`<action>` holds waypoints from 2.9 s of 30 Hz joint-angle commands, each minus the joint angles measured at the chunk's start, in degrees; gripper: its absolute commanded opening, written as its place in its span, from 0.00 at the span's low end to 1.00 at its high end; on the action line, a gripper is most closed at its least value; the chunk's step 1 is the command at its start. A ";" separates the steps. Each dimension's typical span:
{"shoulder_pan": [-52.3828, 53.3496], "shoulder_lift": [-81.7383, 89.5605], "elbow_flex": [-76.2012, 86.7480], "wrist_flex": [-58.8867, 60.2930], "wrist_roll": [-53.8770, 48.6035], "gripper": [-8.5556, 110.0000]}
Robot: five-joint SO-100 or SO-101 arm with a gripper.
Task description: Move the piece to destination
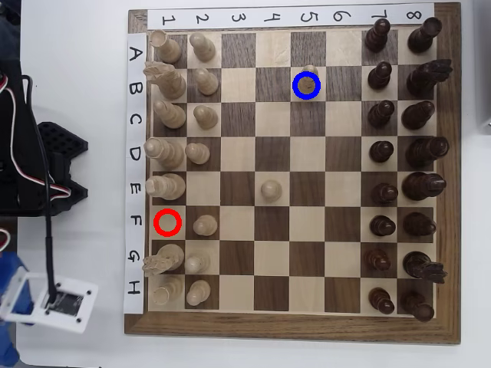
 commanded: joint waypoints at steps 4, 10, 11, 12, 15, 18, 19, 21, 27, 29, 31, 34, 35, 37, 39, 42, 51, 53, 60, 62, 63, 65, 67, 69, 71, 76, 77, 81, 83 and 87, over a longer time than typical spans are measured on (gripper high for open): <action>-2.81 7.03 8.44 -0.62 -1.76 0.38; -3.25 9.14 10.72 -0.26 -2.64 0.32; -3.43 9.58 10.90 -0.18 -2.64 0.31; -3.60 10.02 10.99 0.26 -2.55 0.29; -3.87 11.16 10.90 2.64 -2.64 0.23; -4.75 12.74 10.81 4.13 -0.97 0.14; -5.01 13.01 10.90 4.66 -0.62 0.13; -5.63 13.54 11.43 5.27 -0.35 0.12; -6.68 16.26 14.68 5.45 0.09 0.10; -6.59 17.40 15.64 5.62 -0.26 0.09; -6.77 18.90 15.82 6.77 -0.18 0.07; -7.29 19.69 15.91 7.47 -0.35 0.07; -7.47 19.86 16.00 7.56 -0.35 0.07; -7.65 20.57 16.08 8.00 -0.44 0.07; -7.73 21.45 16.26 8.35 -0.44 0.07; -7.82 23.03 16.52 9.23 -0.35 0.07; -9.14 25.14 16.96 10.37 -0.79 0.07; -8.96 26.02 17.05 10.81 -0.70 0.07; -8.70 27.33 17.23 11.60 -0.35 0.07; -8.88 27.95 17.40 11.95 -0.53 0.07; -8.88 28.21 17.49 11.87 -1.32 0.07; -8.26 28.39 17.58 11.51 -2.29 0.07; -7.65 28.83 17.67 11.43 -2.64 0.07; -7.21 29.18 17.75 11.51 -2.55 0.07; -6.77 29.27 17.84 11.34 -3.25 0.07; -5.45 29.53 18.28 10.02 -5.98 0.07; -5.45 29.53 18.28 9.93 -6.15 0.07; -5.36 29.62 18.46 9.23 -6.59 0.07; -5.19 29.62 18.46 9.32 -6.68 0.07; -4.92 29.62 18.46 9.49 -6.77 0.07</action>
